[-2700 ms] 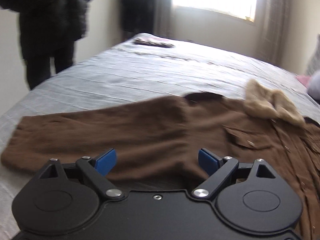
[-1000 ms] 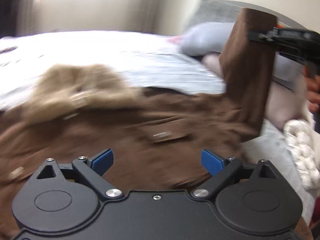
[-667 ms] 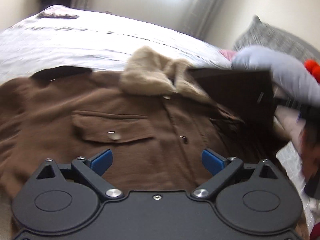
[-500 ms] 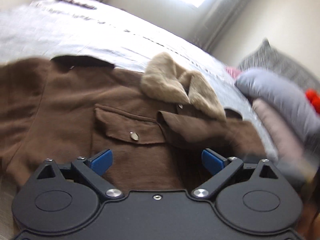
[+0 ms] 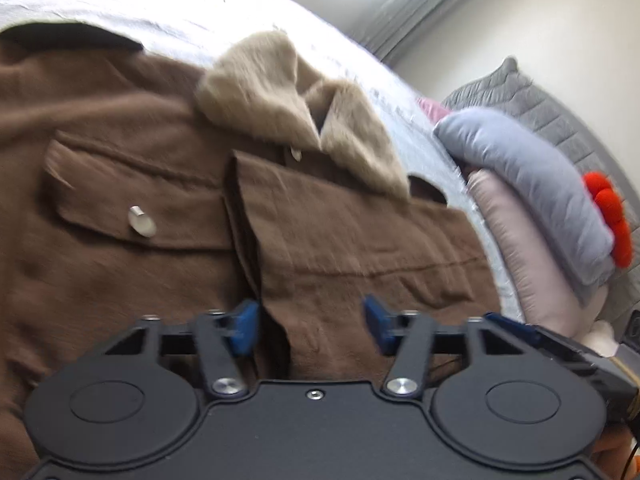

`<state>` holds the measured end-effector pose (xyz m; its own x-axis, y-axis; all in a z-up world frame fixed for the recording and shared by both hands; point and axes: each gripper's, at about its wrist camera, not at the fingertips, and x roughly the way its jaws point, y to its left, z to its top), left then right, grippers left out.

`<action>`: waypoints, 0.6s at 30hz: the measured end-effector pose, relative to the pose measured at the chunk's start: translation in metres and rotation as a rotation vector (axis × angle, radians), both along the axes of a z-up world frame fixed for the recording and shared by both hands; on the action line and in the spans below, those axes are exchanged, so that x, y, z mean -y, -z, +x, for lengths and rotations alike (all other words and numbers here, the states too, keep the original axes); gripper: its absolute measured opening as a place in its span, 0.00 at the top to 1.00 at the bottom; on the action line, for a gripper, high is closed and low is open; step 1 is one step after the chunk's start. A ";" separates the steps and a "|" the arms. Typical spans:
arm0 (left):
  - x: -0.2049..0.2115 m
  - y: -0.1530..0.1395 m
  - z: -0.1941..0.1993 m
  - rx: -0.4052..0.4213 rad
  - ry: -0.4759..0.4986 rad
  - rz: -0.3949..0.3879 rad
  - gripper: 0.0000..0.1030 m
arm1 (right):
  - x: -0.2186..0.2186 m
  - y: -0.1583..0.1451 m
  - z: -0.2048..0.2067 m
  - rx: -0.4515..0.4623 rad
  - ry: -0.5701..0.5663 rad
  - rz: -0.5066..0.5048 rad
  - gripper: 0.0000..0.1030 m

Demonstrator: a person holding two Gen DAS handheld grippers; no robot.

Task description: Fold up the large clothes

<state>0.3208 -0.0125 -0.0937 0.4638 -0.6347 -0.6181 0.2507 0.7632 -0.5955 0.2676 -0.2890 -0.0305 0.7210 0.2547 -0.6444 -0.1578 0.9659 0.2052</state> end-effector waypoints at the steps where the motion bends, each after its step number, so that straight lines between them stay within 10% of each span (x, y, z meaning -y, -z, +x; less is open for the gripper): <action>1: 0.005 0.000 -0.002 0.015 -0.015 0.034 0.74 | 0.010 0.004 -0.002 -0.003 0.025 0.002 0.14; 5: 0.005 -0.026 -0.020 0.176 -0.049 0.054 0.93 | 0.045 0.009 -0.010 0.027 0.120 0.010 0.14; 8: -0.007 -0.049 -0.025 0.304 -0.141 0.132 0.93 | 0.065 0.009 -0.011 0.072 0.186 0.040 0.13; 12: -0.013 -0.043 -0.006 0.218 -0.196 0.334 0.86 | 0.081 0.010 -0.004 0.098 0.260 0.030 0.13; 15: -0.020 -0.054 -0.016 0.318 -0.269 0.372 0.77 | 0.092 0.006 -0.007 0.155 0.309 0.018 0.14; 18: -0.013 -0.060 -0.017 0.378 -0.228 0.286 0.75 | 0.101 0.002 -0.004 0.185 0.333 0.019 0.40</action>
